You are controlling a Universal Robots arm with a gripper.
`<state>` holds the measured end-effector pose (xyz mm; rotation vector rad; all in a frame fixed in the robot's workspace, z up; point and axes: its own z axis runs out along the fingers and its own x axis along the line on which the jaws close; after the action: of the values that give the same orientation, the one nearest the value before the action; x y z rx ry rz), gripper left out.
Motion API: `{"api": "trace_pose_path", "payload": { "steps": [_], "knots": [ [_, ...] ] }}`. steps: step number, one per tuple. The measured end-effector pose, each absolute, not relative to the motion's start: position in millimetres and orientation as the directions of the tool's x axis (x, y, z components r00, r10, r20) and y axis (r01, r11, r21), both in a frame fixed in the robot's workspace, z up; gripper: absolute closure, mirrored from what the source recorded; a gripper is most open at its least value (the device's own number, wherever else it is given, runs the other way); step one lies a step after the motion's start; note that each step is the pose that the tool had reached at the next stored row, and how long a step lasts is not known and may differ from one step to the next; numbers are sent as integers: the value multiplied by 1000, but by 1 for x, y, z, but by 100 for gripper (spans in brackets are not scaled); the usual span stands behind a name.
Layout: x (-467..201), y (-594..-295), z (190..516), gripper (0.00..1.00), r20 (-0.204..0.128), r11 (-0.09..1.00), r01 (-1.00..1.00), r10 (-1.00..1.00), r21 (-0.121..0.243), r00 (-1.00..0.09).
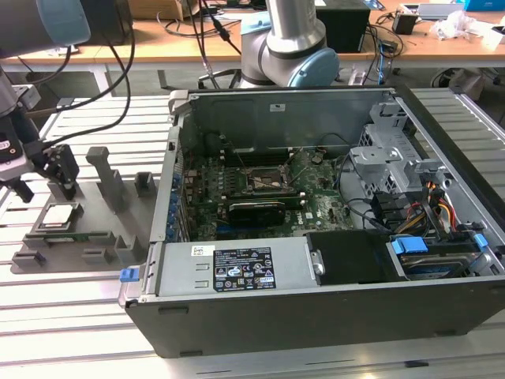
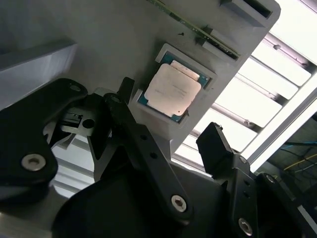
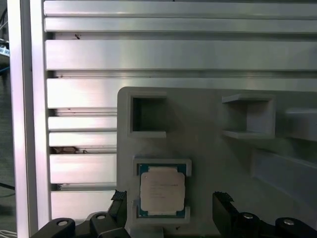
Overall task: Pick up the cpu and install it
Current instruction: 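Pick up the cpu and move it towards the insertion slot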
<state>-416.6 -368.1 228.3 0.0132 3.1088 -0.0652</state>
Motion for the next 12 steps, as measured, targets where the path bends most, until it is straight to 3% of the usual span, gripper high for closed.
{"api": "trace_pose_path", "payload": {
  "steps": [12],
  "knots": [
    [-417,-368,216,22,-32,999,9,8,-42,-999]
  ]
}}
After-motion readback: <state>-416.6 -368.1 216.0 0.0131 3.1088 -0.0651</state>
